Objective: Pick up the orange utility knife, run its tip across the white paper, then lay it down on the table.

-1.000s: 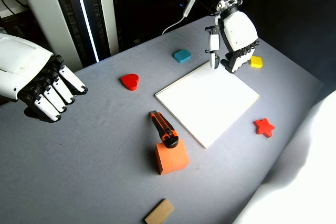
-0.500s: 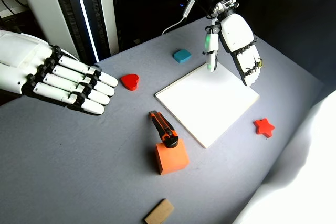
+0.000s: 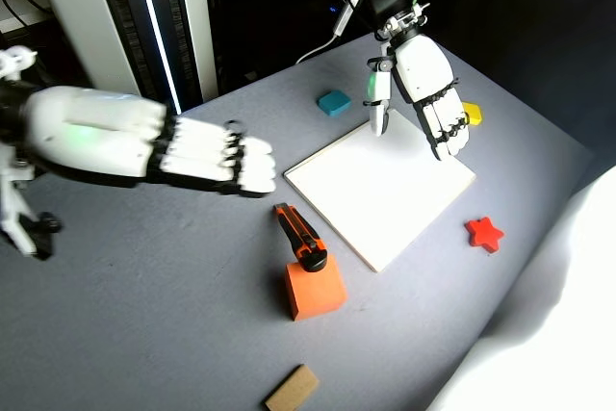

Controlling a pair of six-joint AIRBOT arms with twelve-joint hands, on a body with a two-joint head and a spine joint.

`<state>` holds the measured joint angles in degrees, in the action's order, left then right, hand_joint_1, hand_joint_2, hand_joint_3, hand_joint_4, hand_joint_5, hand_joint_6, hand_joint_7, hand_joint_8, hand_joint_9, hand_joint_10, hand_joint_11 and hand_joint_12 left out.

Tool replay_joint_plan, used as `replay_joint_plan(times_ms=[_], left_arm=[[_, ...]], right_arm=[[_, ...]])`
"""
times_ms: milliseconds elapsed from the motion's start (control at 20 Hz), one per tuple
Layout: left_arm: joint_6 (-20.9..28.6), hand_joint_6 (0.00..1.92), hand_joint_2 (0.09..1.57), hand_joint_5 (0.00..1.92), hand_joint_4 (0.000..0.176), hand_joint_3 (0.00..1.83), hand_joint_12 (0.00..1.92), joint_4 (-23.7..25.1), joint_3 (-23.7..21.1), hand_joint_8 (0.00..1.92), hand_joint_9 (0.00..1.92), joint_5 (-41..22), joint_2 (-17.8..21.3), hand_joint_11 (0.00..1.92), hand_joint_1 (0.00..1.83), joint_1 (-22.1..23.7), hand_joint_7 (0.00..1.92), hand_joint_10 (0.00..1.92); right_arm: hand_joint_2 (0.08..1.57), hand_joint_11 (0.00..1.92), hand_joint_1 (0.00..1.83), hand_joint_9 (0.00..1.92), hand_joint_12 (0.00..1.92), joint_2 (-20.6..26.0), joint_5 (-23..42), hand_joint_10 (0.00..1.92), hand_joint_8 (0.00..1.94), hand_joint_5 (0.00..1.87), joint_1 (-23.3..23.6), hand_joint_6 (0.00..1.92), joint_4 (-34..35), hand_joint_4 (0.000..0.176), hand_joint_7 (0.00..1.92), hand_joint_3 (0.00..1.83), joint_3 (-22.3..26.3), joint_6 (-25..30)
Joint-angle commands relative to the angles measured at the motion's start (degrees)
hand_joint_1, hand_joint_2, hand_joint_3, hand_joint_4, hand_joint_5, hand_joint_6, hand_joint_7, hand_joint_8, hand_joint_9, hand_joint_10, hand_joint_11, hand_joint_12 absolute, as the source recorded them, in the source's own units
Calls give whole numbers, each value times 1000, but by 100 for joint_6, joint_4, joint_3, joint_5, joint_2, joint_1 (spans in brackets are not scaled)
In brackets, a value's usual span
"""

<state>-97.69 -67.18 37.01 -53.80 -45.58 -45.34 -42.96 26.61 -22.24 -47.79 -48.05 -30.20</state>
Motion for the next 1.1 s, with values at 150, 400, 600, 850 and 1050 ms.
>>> replay_joint_plan(times_ms=[150,400,600,850,1050], left_arm=[[115,0,1253,0,0,4,90,93,-66,0,0,-757,33,0,313,130,0,0],[41,0,1261,0,0,4,108,-161,-124,0,0,-863,-91,0,312,171,0,0],[55,0,1275,0,0,5,100,-225,-83,0,0,-864,-205,0,283,165,0,0],[84,0,1280,0,0,2,123,-278,-41,0,0,-864,-254,0,266,128,0,0],[91,0,1289,0,0,5,136,-276,-32,0,0,-879,-254,0,199,105,0,0]], right_arm=[[965,0,1190,0,0,-524,-480,0,0,0,774,0,-2094,0,0,58,-363,2067],[970,0,1183,0,0,-1025,-749,0,0,0,955,0,-3893,0,0,58,-646,4047],[1003,0,1126,0,0,-1430,-747,0,0,0,942,0,-5037,0,0,75,-1003,5076],[1009,0,1110,0,0,-1987,-696,0,0,0,947,0,-6020,0,0,79,-1558,5987],[973,0,1140,0,0,-2476,-519,0,0,0,963,0,-6465,0,0,63,-2097,5990]])
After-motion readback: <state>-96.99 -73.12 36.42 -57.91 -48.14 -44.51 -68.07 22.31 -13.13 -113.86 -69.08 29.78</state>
